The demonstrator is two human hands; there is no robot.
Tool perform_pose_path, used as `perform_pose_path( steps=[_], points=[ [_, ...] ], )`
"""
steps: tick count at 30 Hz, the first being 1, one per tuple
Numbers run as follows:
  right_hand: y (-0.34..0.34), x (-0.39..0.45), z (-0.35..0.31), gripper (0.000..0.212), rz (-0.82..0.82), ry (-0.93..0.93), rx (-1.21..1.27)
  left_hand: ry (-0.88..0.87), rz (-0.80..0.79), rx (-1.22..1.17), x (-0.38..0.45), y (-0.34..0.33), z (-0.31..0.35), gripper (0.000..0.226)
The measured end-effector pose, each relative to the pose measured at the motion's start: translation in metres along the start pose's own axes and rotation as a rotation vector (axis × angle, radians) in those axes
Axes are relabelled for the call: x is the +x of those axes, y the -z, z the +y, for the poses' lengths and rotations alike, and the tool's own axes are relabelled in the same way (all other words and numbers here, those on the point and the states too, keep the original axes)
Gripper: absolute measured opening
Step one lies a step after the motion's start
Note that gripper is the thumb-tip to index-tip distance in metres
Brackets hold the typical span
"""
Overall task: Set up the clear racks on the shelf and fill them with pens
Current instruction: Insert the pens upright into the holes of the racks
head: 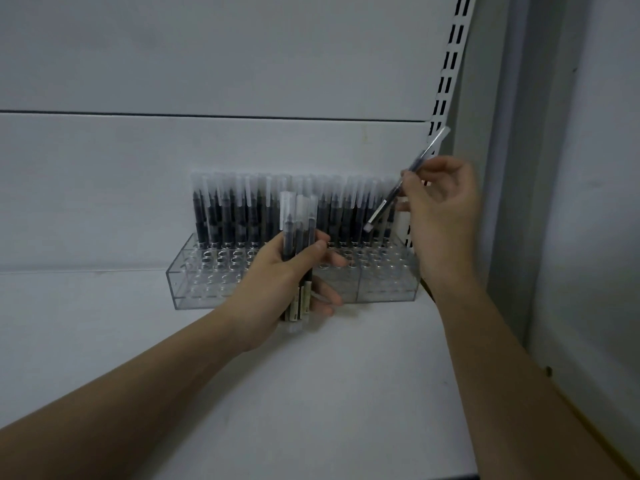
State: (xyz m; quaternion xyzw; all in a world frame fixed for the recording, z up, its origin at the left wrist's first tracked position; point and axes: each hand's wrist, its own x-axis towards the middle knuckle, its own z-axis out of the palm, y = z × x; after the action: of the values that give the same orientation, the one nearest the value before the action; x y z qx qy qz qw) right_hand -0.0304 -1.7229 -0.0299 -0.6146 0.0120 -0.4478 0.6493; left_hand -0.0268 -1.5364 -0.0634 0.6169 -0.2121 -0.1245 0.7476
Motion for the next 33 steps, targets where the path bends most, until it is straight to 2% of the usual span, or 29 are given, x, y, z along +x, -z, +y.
perform_pose_path(
  steps=[4, 11, 17, 21, 26, 33],
  points=[
    [-0.001, -0.001, 0.006, 0.025, -0.021, 0.102, -0.172, -0.007, 0.035, 0.053, 0.003, -0.001, -0.002, 0.023],
    [0.002, 0.003, 0.017, 0.022, -0.058, 0.096, -0.281, -0.046, 0.021, 0.067, 0.002, -0.002, -0.001, 0.022],
    [0.007, 0.006, 0.021, 0.019, -0.071, 0.104, -0.375, -0.052, 0.015, 0.098, 0.001, -0.001, 0.000, 0.032],
    [0.007, 0.004, 0.021, 0.017, -0.122, 0.077, -0.424, -0.059, 0.021, 0.080, 0.001, 0.000, 0.000, 0.029],
    [0.009, 0.005, 0.028, 0.013, -0.235, 0.044, -0.629, -0.039, 0.035, 0.012, 0.001, 0.001, -0.001, 0.025],
    [0.009, 0.006, 0.034, 0.021, -0.281, -0.017, -0.691, -0.045, -0.015, 0.007, 0.001, 0.003, 0.001, 0.026]
  ],
)
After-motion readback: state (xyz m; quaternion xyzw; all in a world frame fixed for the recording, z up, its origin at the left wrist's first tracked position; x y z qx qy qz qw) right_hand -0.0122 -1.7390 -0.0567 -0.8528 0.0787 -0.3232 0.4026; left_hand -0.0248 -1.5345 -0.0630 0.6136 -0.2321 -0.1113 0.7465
